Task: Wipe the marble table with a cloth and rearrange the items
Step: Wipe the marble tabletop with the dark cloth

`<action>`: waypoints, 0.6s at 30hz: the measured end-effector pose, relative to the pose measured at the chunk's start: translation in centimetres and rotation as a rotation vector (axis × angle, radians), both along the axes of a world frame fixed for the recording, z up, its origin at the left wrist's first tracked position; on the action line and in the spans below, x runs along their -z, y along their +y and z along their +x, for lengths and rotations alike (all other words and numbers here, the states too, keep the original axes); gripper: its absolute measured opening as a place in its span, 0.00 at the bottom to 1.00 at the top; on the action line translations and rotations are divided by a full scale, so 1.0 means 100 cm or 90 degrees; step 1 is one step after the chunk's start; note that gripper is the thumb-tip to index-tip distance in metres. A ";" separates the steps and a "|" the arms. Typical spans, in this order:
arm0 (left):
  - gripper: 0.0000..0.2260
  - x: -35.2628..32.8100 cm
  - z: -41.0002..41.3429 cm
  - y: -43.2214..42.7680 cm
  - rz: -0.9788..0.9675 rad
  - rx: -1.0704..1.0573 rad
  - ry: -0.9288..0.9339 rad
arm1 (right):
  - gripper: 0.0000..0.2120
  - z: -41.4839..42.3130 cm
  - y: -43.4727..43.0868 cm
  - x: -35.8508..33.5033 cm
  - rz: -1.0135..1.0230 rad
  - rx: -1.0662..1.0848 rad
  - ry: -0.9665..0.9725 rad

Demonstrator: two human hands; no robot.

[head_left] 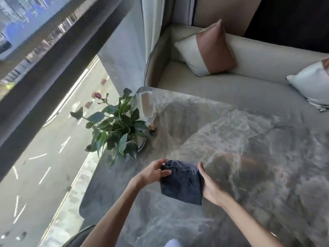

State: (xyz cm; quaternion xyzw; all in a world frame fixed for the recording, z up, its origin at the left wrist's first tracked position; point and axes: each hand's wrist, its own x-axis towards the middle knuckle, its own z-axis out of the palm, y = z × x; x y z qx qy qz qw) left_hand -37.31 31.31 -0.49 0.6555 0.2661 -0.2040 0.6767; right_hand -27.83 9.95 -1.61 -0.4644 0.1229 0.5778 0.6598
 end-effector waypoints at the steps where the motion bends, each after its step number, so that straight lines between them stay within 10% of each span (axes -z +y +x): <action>1: 0.10 0.006 0.007 0.005 0.014 0.002 0.000 | 0.29 0.009 0.004 0.009 -0.001 -0.018 -0.039; 9: 0.06 0.038 0.091 0.028 0.349 0.123 -0.014 | 0.15 0.080 0.038 0.061 -0.222 -0.316 -0.482; 18: 0.09 0.027 0.095 0.060 0.574 0.169 -0.248 | 0.19 0.075 0.077 0.058 -0.248 -0.233 -1.022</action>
